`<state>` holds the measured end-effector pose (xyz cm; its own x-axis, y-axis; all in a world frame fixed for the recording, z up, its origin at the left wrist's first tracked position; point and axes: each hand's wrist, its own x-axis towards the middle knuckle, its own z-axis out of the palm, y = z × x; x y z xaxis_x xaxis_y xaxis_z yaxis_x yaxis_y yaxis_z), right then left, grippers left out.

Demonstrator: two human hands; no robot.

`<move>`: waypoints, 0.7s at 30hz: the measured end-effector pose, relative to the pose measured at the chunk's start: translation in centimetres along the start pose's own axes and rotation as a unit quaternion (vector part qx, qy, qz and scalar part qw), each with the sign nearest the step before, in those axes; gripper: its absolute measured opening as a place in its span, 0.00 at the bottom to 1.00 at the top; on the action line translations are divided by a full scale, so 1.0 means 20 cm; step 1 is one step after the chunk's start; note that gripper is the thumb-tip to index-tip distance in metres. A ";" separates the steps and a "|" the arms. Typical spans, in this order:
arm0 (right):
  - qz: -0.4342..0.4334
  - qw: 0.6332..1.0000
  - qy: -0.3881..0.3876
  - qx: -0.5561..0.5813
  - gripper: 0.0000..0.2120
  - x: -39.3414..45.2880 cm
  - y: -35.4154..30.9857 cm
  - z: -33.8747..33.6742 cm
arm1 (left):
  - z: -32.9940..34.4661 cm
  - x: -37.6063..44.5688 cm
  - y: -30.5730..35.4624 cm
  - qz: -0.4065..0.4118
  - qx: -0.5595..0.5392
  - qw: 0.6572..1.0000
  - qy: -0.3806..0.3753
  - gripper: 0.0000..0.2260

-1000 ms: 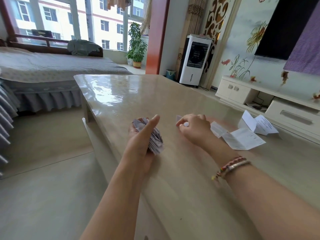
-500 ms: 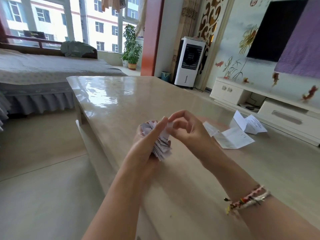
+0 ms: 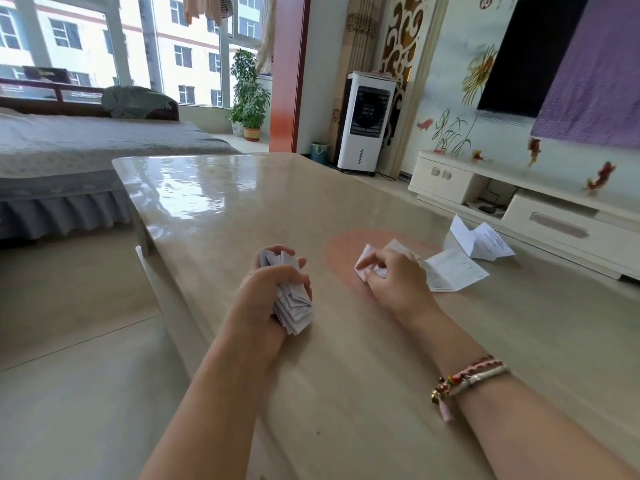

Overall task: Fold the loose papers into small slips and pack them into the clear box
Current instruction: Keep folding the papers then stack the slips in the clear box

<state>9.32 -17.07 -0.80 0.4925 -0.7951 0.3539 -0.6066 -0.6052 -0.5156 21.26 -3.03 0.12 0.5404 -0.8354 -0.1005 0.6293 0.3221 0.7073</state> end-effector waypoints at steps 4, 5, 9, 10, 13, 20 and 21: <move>0.003 0.968 0.000 0.252 0.10 -0.01 -0.08 -0.06 | 0.00 0.02 -0.02 0.006 0.029 1.000 0.004 0.14; -0.009 0.946 -0.019 0.323 0.10 -0.02 -0.11 -0.10 | 0.00 0.03 -0.02 0.008 0.029 1.000 0.008 0.12; -0.016 0.883 -0.154 0.443 0.12 -0.07 -0.22 -0.13 | 0.02 0.04 -0.05 0.019 0.026 0.999 0.007 0.13; -0.019 0.886 -0.175 0.429 0.09 -0.08 -0.24 -0.11 | 0.02 0.05 -0.06 0.018 0.033 0.999 -0.010 0.19; -0.038 0.910 -0.160 0.379 0.05 -0.09 -0.24 -0.07 | 0.04 0.05 -0.08 0.017 0.023 0.999 -0.045 0.33; 0.012 0.983 0.022 0.184 0.07 0.01 -0.02 -0.11 | 0.08 0.05 -0.12 -0.003 -0.030 0.999 -0.018 0.07; 0.031 0.992 0.059 0.105 0.08 0.03 0.04 -0.12 | 0.09 0.05 -0.12 -0.003 -0.032 0.999 -0.020 0.07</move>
<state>7.70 -18.10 0.87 0.3747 -0.8367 0.3993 -0.4839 -0.5439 -0.6856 19.35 -5.32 -0.39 0.5138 -0.8545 -0.0761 0.6677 0.3427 0.6608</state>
